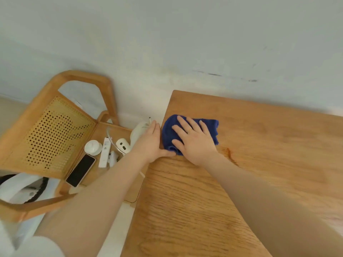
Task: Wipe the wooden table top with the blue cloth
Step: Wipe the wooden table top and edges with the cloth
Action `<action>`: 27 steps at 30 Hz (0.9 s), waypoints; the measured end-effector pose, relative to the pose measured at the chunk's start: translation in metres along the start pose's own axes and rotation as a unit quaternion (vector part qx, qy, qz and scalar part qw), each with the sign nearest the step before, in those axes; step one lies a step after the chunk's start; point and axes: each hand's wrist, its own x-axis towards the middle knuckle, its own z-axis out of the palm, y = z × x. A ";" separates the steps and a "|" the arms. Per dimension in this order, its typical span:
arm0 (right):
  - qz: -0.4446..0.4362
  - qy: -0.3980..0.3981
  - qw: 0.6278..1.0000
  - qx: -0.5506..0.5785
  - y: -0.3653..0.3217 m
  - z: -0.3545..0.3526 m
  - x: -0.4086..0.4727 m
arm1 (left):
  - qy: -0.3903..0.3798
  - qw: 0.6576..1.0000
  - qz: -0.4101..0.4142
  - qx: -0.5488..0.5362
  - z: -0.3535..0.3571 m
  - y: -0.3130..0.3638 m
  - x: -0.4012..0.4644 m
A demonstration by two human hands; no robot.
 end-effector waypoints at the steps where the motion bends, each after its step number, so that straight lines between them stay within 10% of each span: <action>1: 0.003 0.018 1.000 0.010 0.001 0.005 0.007 | 0.001 1.000 0.006 0.002 0.000 -0.003 0.003; 27: 0.129 0.018 0.989 -0.073 0.024 -0.003 0.074 | -0.033 0.997 0.070 0.030 -0.005 -0.004 0.018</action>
